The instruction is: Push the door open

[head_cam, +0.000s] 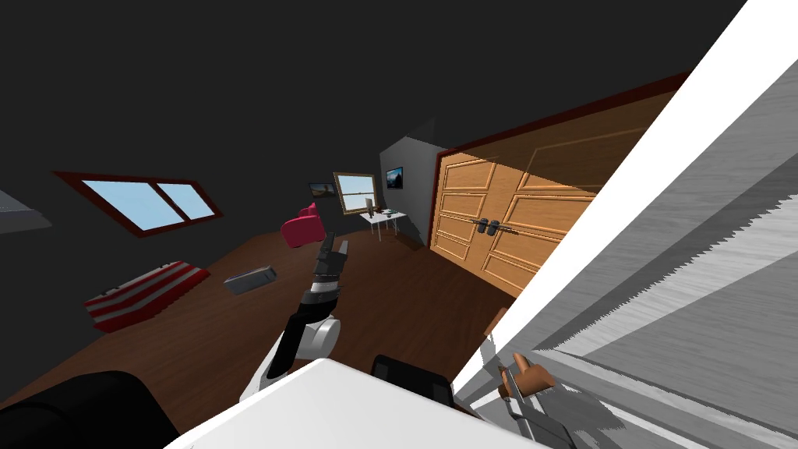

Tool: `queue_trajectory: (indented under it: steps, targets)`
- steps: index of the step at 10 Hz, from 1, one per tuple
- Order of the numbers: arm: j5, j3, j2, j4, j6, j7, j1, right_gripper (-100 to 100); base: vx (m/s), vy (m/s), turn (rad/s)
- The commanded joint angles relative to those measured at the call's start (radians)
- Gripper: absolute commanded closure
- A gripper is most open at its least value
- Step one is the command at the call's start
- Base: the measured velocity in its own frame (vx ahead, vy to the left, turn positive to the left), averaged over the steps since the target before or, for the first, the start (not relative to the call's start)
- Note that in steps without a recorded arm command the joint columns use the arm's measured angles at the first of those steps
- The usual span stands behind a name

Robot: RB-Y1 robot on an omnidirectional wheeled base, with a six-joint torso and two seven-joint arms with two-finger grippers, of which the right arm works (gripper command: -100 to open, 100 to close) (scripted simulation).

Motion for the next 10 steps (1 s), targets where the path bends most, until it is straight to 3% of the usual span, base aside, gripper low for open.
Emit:
queue_trajectory:
  steps: [1,9,10]
  targets:
    - [-0.019,0.001,-0.006,-0.004,-0.001,-0.036,-0.007,100,-0.008,-0.004,0.036]
    - [-0.139,0.028,-0.032,0.018,0.007,-0.250,-0.050,100,-0.006,-0.010,0.048]
    - [-0.139,0.028,-0.032,0.018,0.007,-0.262,-0.050,100,-0.005,-0.009,0.023]
